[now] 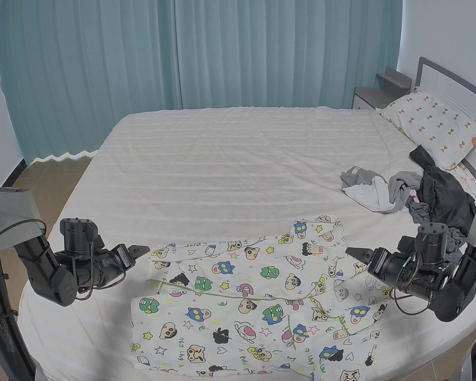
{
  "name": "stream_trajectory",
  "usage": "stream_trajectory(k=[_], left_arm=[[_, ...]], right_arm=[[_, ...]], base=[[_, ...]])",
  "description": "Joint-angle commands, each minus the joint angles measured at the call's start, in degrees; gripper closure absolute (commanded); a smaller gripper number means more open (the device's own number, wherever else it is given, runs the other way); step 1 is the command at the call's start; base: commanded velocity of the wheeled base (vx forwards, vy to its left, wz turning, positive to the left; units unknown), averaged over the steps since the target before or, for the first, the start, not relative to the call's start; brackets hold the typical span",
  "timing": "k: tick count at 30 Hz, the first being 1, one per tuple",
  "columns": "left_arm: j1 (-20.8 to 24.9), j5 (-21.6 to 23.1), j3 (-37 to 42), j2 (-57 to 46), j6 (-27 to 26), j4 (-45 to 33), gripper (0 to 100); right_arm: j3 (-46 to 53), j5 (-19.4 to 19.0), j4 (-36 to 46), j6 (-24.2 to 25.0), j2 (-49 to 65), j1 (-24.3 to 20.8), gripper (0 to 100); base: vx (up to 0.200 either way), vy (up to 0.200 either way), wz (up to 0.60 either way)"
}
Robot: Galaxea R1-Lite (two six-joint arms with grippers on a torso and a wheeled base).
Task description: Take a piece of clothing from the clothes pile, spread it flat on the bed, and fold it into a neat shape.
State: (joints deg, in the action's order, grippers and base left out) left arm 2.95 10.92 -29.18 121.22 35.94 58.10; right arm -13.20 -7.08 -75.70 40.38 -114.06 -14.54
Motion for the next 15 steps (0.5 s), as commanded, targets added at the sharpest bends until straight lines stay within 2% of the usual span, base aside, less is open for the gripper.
stream_trajectory(k=[1, 5, 11, 14, 15], left_arm=[[-1.46, 1.12, -0.17, -1.16, 1.59, 1.14, 0], [-1.28, 2.09, -3.07, -0.29, 1.68, -0.27, 0], [3.03, 1.38, -18.54, 4.55, 1.86, -17.41, 0], [4.78, 0.33, -22.76, 7.01, 1.68, -20.04, 0], [6.28, -1.25, -24.96, 9.47, 1.50, -20.13, 0]], right_arm=[[7.84, -0.12, -6.56, 0.58, 2.61, -2.33, 0], [7.49, -0.04, -7.97, 0.76, 1.73, -2.51, 0], [7.14, -0.12, -10.08, 2.69, -0.11, -3.74, 0], [6.52, -0.04, -11.84, 2.87, -2.31, -3.65, 0], [5.82, 0.14, -13.42, 2.69, -4.33, -3.39, 0]], base=[[0.000, 0.000, 0.00], [0.000, 0.000, 0.00], [0.000, 0.000, 0.00], [0.000, 0.000, 0.00], [0.000, 0.000, 0.00]])
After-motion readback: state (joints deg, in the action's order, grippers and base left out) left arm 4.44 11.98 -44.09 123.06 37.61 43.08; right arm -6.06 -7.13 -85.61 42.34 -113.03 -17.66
